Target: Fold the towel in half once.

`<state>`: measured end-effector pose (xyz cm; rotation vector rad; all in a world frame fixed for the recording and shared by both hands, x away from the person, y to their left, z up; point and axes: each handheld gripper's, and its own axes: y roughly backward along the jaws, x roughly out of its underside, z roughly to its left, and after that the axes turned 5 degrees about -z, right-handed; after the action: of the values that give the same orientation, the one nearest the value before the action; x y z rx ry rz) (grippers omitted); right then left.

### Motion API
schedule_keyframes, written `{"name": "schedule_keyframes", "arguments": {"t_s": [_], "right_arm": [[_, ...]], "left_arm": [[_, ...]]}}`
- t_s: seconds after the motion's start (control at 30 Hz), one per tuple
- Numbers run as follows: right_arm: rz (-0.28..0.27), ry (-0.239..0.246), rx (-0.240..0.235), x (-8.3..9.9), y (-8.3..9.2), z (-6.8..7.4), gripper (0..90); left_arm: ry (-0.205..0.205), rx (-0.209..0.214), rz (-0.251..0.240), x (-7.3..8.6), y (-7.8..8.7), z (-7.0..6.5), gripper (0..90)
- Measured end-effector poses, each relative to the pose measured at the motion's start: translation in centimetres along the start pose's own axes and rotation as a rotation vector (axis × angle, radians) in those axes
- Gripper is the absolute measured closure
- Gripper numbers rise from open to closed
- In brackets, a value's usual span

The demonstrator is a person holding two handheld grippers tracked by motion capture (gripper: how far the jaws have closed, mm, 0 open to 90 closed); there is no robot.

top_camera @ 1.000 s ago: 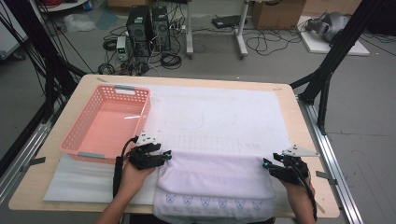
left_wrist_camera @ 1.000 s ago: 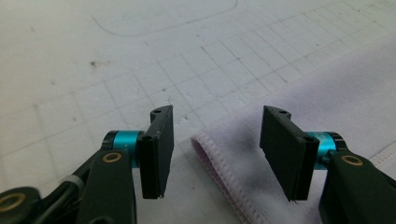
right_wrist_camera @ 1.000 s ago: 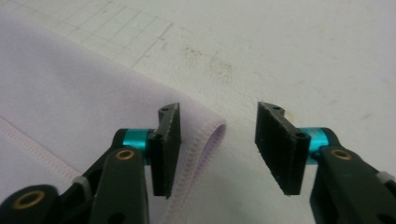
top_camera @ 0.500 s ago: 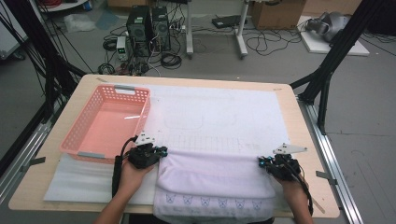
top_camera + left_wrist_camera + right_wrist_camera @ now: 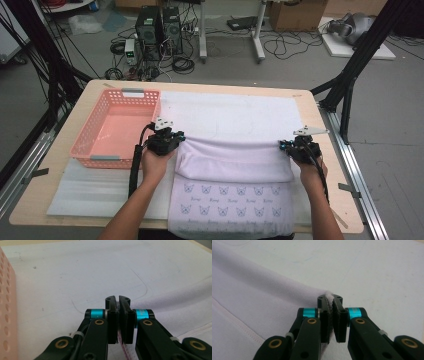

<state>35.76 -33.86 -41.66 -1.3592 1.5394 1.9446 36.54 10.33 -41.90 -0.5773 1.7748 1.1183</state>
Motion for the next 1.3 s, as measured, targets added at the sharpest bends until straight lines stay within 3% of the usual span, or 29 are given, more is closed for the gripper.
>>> {"name": "schedule_keyframes", "arguments": {"t_s": [0.1, 0.3, 0.43, 0.7, 0.87, 0.93, 1.0, 1.07, 1.13, 1.2, 1.3], "right_arm": [[0.01, -0.019, -0.002, 0.2, -0.3, -0.2, 85.5], [-0.005, -0.005, 0.007, 0.2, -0.1, -0.1, 85.3], [-0.026, -0.005, 0.02, 0.1, 0.2, -0.2, 85.3], [-0.065, -0.065, 0.058, -0.5, -0.3, -1.4, 85.4], [-0.081, -0.075, 0.091, -1.7, -1.2, -2.2, 85.3], [-0.089, -0.083, 0.105, -2.3, -1.5, -2.4, 85.3], [-0.094, -0.092, 0.106, -2.8, -1.7, -2.5, 85.2], [-0.097, -0.087, 0.106, -3.0, -1.7, -2.4, 84.0], [-0.075, -0.097, 0.102, -2.8, -1.9, -2.3, 75.2], [-0.057, -0.109, 0.095, -2.6, -1.9, -2.3, 66.5], [-0.067, -0.122, 0.094, -2.7, -1.3, -2.2, 60.3]], "left_arm": [[0.026, -0.01, -0.02, 0.2, 0.0, -0.1, 85.6], [0.046, 0.022, -0.096, -0.8, 0.8, -0.6, 85.5], [0.07, 0.021, -0.102, -1.2, 0.4, -0.3, 85.5], [0.07, -0.003, -0.119, -3.8, -1.8, 0.0, 85.5], [0.034, -0.032, -0.103, -5.8, -3.5, 0.3, 85.5], [0.042, -0.04, -0.115, -6.2, -3.9, 0.4, 85.5], [0.017, -0.038, -0.092, -6.2, -4.1, 0.2, 85.3], [0.006, -0.015, -0.09, -6.1, -4.0, -0.1, 79.9], [-0.017, -0.01, -0.108, -5.9, -3.8, -0.2, 67.8], [-0.006, 0.028, -0.11, -5.8, -3.4, -0.2, 58.3], [-0.056, 0.06, -0.077, -5.6, -3.0, -0.4, 53.4]]}}
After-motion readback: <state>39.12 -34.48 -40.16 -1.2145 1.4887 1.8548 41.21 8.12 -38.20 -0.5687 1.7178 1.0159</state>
